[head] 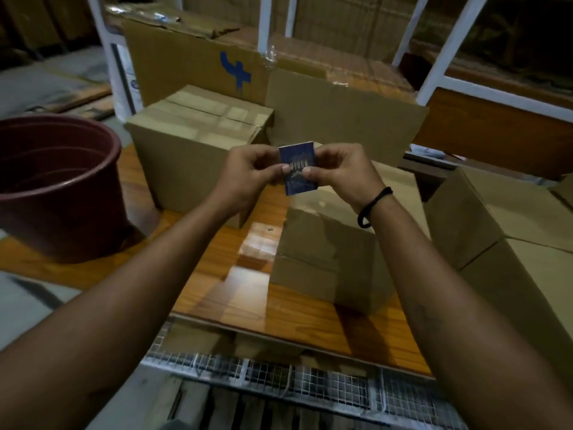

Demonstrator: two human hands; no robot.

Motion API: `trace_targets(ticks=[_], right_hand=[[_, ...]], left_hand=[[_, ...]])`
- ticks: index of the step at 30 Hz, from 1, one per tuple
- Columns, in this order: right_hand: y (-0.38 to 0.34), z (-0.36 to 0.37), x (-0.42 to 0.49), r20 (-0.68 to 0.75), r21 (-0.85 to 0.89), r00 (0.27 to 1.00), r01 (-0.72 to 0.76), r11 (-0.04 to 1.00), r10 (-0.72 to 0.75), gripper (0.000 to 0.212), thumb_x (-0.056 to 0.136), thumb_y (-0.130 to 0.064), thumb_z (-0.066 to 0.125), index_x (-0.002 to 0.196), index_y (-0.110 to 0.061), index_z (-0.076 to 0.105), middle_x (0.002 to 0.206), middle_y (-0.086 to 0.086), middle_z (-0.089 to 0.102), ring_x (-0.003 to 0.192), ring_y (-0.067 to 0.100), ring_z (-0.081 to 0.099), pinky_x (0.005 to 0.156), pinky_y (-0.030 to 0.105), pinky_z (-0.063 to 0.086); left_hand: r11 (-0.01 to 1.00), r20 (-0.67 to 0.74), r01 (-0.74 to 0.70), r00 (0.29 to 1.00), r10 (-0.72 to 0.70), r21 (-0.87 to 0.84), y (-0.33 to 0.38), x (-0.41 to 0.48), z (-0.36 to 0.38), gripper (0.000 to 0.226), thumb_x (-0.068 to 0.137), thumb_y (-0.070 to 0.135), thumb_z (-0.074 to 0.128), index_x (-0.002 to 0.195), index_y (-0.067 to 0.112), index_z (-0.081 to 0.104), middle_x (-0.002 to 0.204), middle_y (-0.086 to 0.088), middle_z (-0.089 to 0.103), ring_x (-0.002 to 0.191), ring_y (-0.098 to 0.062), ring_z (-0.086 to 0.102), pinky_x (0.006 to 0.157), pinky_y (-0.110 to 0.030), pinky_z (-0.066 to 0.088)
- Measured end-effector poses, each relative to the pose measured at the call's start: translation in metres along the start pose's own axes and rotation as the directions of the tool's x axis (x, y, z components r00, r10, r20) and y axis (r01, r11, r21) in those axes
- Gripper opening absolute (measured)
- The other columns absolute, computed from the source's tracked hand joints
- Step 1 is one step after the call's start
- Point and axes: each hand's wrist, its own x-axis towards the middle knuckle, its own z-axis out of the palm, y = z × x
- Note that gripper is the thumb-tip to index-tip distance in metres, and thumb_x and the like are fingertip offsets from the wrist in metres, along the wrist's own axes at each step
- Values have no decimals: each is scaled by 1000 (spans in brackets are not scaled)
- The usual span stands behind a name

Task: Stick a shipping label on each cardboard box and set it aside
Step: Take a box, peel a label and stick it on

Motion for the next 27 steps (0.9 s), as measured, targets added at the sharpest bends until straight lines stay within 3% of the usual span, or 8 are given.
trace_targets(ticks=[4, 6, 8, 11, 14, 18, 23, 27], right_hand=[[-15, 51, 21, 46, 100, 993, -115, 988, 111, 20, 77, 6, 73, 94, -5, 66, 84, 12, 70, 76, 21, 70, 68, 32, 59], [-22, 82, 31, 91, 190, 980, -191, 963, 176, 19, 81, 12, 67, 98, 6, 63, 79, 16, 67, 69, 22, 68, 62, 31, 59], [-29, 124, 44, 192, 222, 955, -265, 938, 224, 15, 82, 11, 65, 96, 5, 63, 77, 15, 67, 70, 23, 68, 64, 32, 59], [-35, 193, 56, 352, 236, 884, -401, 885, 307, 8, 90, -10, 64, 95, -4, 64, 84, 13, 69, 74, 22, 69, 73, 42, 60], [-34, 236, 61, 255, 266, 898, -421, 867, 357, 11, 89, -6, 65, 100, -4, 64, 90, 16, 70, 73, 23, 71, 68, 40, 60], [-39, 259, 69, 178, 284, 897, -440, 852, 404, 22, 80, 5, 71, 101, 0, 65, 81, 15, 70, 61, 20, 69, 50, 26, 54], [-57, 286, 84, 125, 304, 897, -442, 844, 424, 26, 77, 3, 74, 101, -1, 66, 83, 15, 72, 69, 24, 70, 58, 30, 57], [-65, 294, 96, 165, 308, 888, -460, 833, 430, 22, 78, 3, 73, 99, -1, 65, 85, 15, 72, 69, 22, 70, 61, 30, 57]], left_hand=[[990, 31, 104, 994, -107, 95, -12, -21, -72, 15, 81, 8, 73, 96, 13, 70, 84, 8, 73, 80, -1, 68, 70, -16, 52], [972, -72, 150, 988, -139, 178, -22, -31, -121, 11, 78, 14, 77, 83, 23, 71, 72, 16, 72, 72, 4, 65, 67, -14, 51], [959, -178, 211, 968, -178, 188, -35, -39, -166, 4, 82, 15, 74, 85, 17, 73, 74, 10, 73, 73, -2, 67, 70, -19, 54], [947, -187, 277, 951, -247, 161, -53, -49, -186, 11, 90, 8, 65, 95, 0, 71, 81, -12, 71, 71, -14, 66, 67, -33, 56], [956, -206, 293, 938, -279, 38, -64, -57, -184, 14, 94, 4, 58, 93, -6, 68, 69, -4, 66, 59, -5, 62, 56, -20, 49], [948, -198, 315, 933, -301, 45, -76, -55, -219, 17, 93, 13, 62, 98, -1, 71, 86, -11, 72, 77, -19, 70, 71, -34, 58], [943, -184, 317, 938, -295, 101, -74, -51, -259, 19, 95, 17, 60, 102, 4, 71, 91, -10, 73, 82, -18, 72, 70, -28, 58], [933, -196, 359, 916, -350, 16, -73, -55, -278, 17, 96, 15, 60, 103, 6, 72, 90, -8, 75, 84, -20, 73, 66, -25, 55]])
